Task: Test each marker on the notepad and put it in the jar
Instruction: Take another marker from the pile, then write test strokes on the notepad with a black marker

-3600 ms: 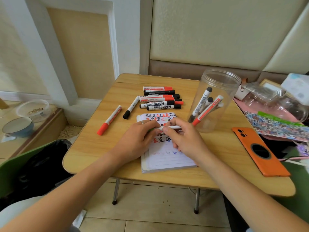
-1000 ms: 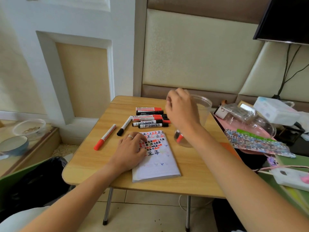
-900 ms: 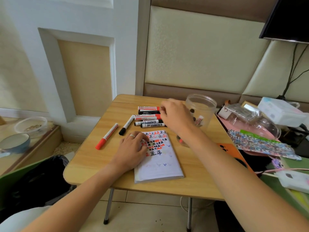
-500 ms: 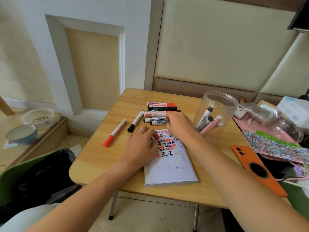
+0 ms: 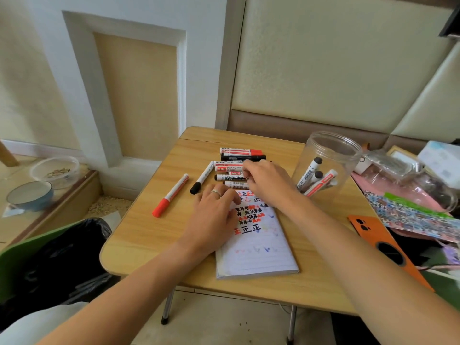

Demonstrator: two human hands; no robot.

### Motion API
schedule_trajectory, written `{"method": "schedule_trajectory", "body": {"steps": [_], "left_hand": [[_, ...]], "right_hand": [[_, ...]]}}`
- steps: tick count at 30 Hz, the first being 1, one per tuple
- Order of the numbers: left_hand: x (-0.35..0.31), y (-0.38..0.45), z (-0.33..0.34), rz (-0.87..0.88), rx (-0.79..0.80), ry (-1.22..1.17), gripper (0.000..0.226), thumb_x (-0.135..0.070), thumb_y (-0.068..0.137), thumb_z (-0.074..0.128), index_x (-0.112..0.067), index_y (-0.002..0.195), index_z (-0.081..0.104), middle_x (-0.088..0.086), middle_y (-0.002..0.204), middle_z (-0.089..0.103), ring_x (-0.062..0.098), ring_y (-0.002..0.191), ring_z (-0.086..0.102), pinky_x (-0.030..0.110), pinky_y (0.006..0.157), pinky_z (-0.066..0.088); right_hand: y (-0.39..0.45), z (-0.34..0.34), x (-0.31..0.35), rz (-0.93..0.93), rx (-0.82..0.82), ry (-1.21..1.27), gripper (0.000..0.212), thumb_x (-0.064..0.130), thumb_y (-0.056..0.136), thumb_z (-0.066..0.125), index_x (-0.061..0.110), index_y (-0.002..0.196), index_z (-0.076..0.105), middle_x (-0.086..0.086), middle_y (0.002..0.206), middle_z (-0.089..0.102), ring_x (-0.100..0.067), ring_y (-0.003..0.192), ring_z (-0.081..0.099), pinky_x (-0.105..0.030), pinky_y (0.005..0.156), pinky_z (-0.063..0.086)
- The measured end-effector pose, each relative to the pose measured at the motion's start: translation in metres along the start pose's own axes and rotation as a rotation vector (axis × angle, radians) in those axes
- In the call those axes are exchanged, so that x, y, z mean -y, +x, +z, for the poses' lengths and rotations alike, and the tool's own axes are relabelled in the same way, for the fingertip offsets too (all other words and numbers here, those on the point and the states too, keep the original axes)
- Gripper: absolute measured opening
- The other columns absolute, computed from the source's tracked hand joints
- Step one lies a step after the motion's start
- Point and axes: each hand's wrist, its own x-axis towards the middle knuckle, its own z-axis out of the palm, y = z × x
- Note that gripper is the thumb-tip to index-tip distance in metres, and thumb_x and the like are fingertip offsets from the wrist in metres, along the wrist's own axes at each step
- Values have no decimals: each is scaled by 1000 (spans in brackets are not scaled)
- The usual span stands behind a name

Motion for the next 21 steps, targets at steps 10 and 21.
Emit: {"method": "schedule_trajectory", "body": {"steps": [10, 21], "left_hand": [[-4, -2, -3, 138, 57, -71, 22, -9, 97, 52, -22, 106, 68, -6, 106, 62, 13, 101, 50, 27, 80, 46], [-1, -4, -3, 2, 23, -302, 24, -44, 105, 45, -22, 113, 49, -6, 94, 61, 13, 88, 53, 30, 73, 43]], "right_hand": [[-5, -2, -6, 33, 157, 89, 14, 21, 98, 63, 18, 106, 73, 1, 107, 60, -20, 102, 56, -41, 86, 54], [-51, -31, 25, 238, -273, 1024, 32, 10, 96, 66, 12, 115, 40, -9, 94, 70, -22, 75, 74, -39, 66, 63]]}}
